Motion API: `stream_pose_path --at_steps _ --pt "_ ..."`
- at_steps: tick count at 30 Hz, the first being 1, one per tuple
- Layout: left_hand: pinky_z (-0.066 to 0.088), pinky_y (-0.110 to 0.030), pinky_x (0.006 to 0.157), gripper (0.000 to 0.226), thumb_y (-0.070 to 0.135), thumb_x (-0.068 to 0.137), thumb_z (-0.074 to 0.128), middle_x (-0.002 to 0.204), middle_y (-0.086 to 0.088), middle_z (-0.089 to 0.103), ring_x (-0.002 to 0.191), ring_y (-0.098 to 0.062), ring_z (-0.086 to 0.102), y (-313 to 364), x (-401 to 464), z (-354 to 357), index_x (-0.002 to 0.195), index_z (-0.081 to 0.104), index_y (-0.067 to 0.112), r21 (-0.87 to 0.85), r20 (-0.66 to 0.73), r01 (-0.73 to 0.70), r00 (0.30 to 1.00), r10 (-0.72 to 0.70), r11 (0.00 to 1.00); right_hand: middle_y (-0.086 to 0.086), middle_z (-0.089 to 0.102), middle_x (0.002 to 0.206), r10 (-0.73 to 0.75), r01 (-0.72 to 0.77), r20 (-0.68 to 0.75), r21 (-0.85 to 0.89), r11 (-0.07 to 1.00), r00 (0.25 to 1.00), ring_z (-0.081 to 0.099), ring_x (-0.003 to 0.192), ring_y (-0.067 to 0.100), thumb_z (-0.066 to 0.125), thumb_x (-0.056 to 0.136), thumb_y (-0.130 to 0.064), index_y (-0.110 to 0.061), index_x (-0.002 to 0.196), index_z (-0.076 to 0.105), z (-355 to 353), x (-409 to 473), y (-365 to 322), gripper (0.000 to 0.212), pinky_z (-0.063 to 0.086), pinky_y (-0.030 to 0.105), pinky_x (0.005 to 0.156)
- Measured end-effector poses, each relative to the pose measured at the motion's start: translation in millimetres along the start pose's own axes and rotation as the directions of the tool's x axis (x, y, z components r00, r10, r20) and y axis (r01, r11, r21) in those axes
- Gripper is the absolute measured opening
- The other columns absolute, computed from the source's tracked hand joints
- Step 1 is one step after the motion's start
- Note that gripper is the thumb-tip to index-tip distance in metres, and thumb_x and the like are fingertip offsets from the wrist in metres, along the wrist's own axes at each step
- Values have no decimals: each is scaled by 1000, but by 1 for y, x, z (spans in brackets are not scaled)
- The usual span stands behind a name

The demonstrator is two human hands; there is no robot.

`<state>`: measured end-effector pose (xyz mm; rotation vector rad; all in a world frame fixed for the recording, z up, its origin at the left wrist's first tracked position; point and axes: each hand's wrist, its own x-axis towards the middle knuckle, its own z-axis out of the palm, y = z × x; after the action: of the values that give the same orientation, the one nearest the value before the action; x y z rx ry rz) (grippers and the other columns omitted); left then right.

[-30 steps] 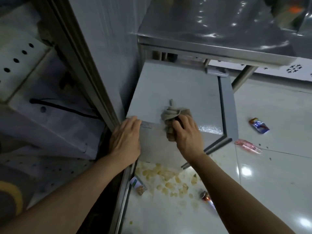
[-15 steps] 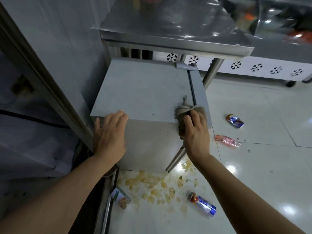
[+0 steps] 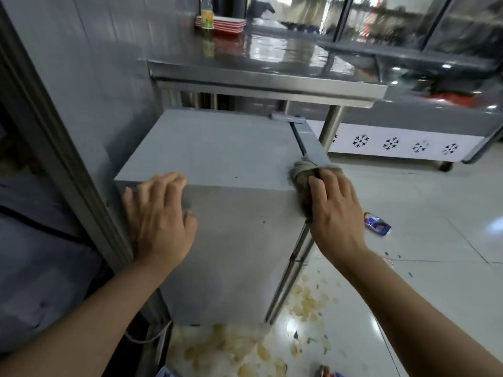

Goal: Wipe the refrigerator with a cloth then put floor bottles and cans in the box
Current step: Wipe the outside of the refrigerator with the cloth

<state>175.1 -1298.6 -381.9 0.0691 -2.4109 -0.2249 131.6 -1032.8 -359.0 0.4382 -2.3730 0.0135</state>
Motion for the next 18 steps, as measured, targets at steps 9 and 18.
stream_pose_path --at_steps 9,18 --pt "27 -56 99 47 32 79 48 125 -14 50 117 -35 39 -4 -6 40 121 46 11 -25 -278 -18 961 10 1000 22 44 140 -64 82 -463 19 996 884 34 133 40 59 83 9 5 129 51 60 -32 -3 47 24 50 113" --pt "22 -60 102 58 26 78 52 136 -12 45 127 -28 34 -17 -9 64 132 40 13 -20 -436 -125 894 104 992 26 36 142 -133 133 -438 -31 991 889 25 137 39 39 85 3 0 134 36 154 -116 -14 49 31 55 107"
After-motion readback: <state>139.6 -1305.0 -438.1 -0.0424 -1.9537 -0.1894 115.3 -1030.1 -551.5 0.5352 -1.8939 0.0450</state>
